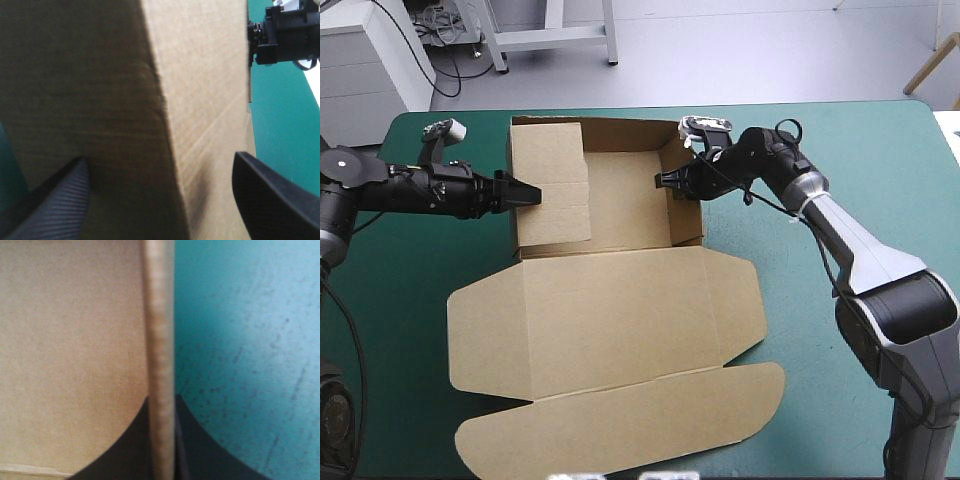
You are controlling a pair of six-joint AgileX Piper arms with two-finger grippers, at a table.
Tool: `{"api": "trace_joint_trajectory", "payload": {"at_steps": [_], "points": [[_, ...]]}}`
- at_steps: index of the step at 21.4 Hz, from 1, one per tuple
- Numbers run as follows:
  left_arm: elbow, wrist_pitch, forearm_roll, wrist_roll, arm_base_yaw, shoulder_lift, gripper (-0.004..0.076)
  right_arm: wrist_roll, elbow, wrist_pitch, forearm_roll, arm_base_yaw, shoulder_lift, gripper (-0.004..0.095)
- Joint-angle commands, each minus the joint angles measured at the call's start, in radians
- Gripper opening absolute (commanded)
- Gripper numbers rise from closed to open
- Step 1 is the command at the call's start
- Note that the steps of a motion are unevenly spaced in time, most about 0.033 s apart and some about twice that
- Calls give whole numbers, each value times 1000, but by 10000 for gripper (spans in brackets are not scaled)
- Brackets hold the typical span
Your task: Fold the box
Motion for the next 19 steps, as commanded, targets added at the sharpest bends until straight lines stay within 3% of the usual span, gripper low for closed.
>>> {"api": "trace_joint_trajectory", "payload": {"at_steps": [1,6,11,15,19], "points": [[-29,68,-24,-32,-18,-41,504,3,-31,-77,31,42,-58,-19],[-29,26,197,-173,-111,-41,411,40,-31,-77,-23,66,-58,-19],[-29,-129,533,-464,-244,-39,399,63,-31,-68,-40,103,-58,-19],[-29,-142,784,-690,-288,-35,368,85,-31,-8,-48,104,-60,-19],[-29,-142,828,-747,-293,-26,291,85,-31,20,-59,102,-68,-19]]}}
